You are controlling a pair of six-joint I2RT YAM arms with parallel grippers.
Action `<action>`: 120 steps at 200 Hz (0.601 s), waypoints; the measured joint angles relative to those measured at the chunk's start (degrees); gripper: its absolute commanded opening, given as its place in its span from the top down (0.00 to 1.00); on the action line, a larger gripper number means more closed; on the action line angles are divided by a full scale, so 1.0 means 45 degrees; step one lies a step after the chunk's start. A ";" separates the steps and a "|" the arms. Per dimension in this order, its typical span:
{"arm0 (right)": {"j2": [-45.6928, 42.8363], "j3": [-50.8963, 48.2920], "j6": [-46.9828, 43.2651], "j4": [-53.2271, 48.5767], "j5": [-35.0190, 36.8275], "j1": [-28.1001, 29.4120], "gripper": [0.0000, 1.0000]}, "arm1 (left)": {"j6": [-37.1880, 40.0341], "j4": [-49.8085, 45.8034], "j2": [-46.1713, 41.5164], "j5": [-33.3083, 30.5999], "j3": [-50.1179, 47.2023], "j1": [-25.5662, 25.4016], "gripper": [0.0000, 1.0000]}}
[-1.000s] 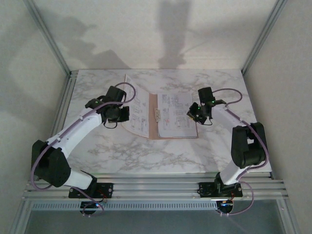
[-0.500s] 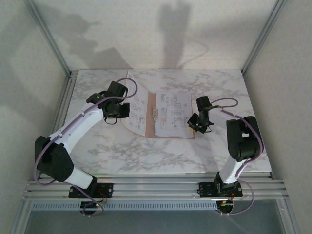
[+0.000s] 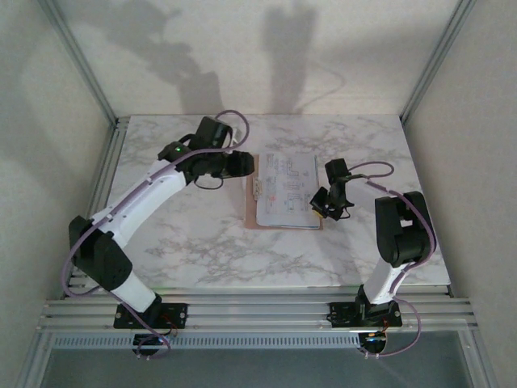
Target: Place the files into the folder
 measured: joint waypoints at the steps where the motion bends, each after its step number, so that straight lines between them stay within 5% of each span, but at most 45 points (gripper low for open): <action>1: 0.0000 0.0000 0.0000 -0.0005 0.0000 0.0000 0.99 | -0.0015 0.0019 0.0019 0.0024 0.0019 -0.0024 0.51; 40: -0.0529 0.0160 0.0058 -0.0967 0.0831 0.0000 0.82 | -0.0588 0.0962 0.1307 0.0680 0.0656 -0.1321 0.50; 120: -0.5343 0.1025 0.0112 -0.3172 0.3536 -0.0049 0.80 | -0.1608 0.2866 0.4731 0.2225 0.2263 -0.2837 0.47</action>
